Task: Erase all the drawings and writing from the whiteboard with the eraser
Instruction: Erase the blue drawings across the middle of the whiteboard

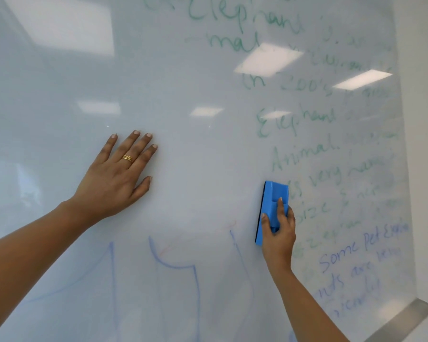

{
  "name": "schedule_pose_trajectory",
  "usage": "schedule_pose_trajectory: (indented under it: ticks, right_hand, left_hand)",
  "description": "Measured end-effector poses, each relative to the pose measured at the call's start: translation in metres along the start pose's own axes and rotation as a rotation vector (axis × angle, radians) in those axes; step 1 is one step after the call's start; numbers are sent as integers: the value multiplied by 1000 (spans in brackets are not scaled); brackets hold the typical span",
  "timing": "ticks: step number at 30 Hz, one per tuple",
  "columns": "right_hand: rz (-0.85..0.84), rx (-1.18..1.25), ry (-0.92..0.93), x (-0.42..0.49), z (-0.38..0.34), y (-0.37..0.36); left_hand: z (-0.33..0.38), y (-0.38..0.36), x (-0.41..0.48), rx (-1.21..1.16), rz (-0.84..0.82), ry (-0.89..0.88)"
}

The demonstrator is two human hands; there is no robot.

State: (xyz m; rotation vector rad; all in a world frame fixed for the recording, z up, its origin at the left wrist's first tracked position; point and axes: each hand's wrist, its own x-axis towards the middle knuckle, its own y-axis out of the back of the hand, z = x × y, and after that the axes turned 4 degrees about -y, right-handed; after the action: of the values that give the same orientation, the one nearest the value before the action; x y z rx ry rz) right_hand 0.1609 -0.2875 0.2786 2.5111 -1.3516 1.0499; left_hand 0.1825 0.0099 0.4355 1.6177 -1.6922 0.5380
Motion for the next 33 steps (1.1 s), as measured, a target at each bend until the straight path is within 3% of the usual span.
schedule_pose_trajectory:
  ticks: [16,29,33]
  right_hand:
    - [-124,-104,279,76,-113,-48]
    - [-129,-103,292,89,-143,-64]
    - [-199,-84,415,71,-148,-73]
  left_hand:
    - [-10,2,-1,41,-13,-57]
    - [-41,9,-3,25,-25,-226]
    - [-45,10,-12,21,-10,-227]
